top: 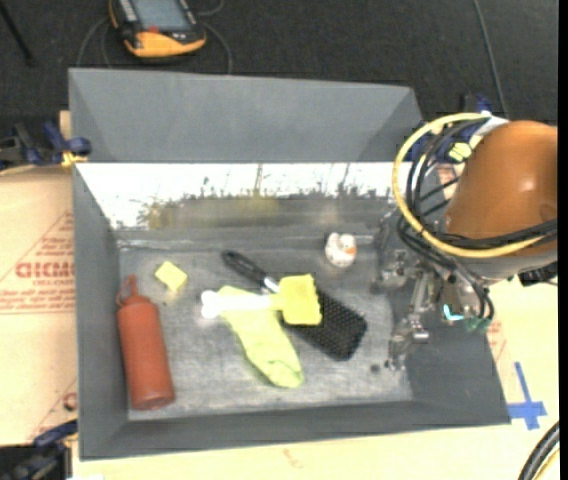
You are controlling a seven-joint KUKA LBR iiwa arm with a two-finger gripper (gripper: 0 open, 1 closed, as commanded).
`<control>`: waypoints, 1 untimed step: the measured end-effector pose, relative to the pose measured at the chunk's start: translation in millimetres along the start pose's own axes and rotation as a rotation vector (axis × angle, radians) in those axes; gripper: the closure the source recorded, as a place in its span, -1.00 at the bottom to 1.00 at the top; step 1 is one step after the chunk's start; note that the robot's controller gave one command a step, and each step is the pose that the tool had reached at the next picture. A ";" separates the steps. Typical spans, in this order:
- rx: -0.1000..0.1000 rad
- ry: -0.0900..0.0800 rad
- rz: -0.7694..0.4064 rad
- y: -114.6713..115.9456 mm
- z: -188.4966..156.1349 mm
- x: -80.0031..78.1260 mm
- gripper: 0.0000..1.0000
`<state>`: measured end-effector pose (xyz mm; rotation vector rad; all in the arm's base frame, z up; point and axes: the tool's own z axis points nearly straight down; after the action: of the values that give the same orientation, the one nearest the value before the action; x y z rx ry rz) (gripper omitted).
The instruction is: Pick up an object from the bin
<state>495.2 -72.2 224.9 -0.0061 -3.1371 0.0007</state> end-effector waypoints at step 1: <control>0.001 -0.008 -0.003 0.3 -3.9 -1.7 -1.00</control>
Offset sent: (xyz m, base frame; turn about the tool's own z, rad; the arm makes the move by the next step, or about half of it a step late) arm 0.0635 0.0574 -0.1490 -0.0316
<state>496.9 -71.8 228.8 -0.0014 -3.1453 0.0025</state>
